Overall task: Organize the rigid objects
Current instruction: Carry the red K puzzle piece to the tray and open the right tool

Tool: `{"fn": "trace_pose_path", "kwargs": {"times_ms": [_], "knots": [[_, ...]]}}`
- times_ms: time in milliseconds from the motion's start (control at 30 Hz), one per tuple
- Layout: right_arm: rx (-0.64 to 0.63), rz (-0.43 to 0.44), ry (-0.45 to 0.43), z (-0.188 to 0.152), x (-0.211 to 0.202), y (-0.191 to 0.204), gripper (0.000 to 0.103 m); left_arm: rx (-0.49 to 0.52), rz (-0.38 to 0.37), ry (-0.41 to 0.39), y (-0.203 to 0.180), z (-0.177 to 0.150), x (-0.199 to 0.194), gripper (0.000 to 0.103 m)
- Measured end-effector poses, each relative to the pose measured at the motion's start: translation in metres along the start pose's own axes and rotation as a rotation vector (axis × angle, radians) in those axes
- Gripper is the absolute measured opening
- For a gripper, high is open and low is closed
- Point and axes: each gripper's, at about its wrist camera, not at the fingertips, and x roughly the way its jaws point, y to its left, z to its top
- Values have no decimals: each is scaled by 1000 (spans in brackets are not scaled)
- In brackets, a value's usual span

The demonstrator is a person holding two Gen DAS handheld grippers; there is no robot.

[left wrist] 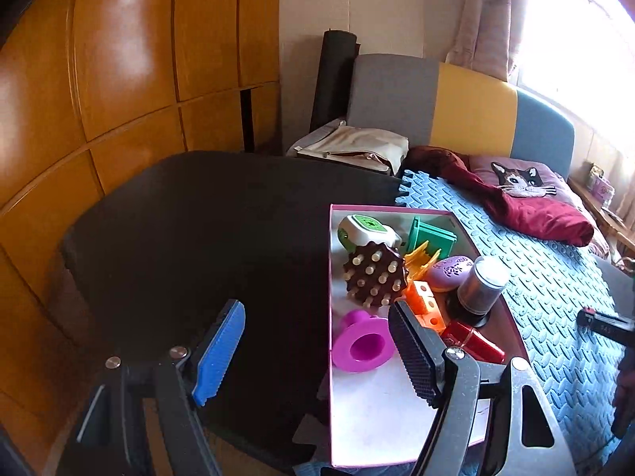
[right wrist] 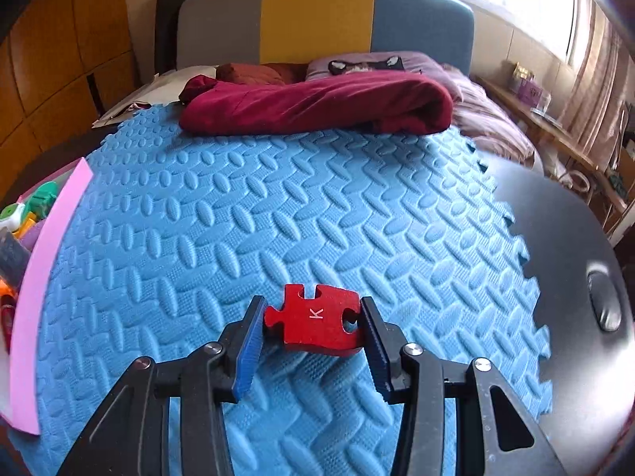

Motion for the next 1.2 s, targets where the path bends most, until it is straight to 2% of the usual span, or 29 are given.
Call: {"fn": "trace_pose_path", "kwargs": {"times_ms": [100,333,667,933,1067,1200], "knots": [[-12,24,-7,-7,-9,11,46,-12,1,1,4,0,1,76],[-49,142,-72,-9,-44,46,46,-20,11,6,9,-1,3,76],[-243,364,-141,-12,-93,134,46,-51,24,5,19,-1,4,76],[-468,520,-94,-33,-105,231,46,-88,56,1,39,1,4,76],[-544,512,-37,-43,-85,265,47,-101,70,-1,47,0,4,75],[-562,499,11,-47,-62,283,46,-103,75,4,50,-1,5,75]]}}
